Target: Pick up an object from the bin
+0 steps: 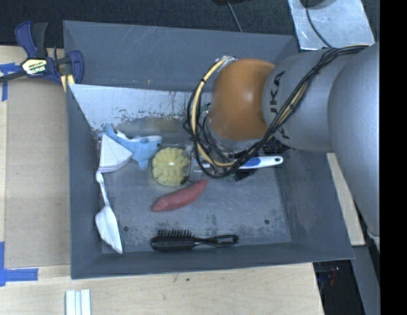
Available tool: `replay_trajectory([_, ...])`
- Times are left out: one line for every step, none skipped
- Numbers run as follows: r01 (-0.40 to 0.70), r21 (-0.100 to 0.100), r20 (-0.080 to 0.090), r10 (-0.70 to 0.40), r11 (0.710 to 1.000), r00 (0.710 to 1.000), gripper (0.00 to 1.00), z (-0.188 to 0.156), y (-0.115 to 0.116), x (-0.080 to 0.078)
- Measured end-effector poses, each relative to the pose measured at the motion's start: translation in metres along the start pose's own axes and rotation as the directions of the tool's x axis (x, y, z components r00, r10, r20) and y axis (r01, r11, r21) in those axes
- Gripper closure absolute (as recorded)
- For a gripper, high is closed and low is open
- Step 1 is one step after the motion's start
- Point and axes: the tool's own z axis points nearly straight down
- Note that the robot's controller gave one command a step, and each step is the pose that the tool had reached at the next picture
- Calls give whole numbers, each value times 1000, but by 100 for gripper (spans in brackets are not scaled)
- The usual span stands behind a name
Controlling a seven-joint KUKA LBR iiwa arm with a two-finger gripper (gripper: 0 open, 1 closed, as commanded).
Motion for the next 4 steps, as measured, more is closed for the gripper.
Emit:
replay_trajectory([-294, -3, 12, 294, 956, 956, 100, -98, 30, -8])
replay_trajectory([-84, 4, -2, 84, 996, 996, 100, 9, -5, -23])
replay_trajectory([-525, -9, 13, 525, 851, 851, 100, -47, 10, -18])
replay_trajectory([-140, 1, 7, 140, 990, 990, 100, 24, -12, -25])
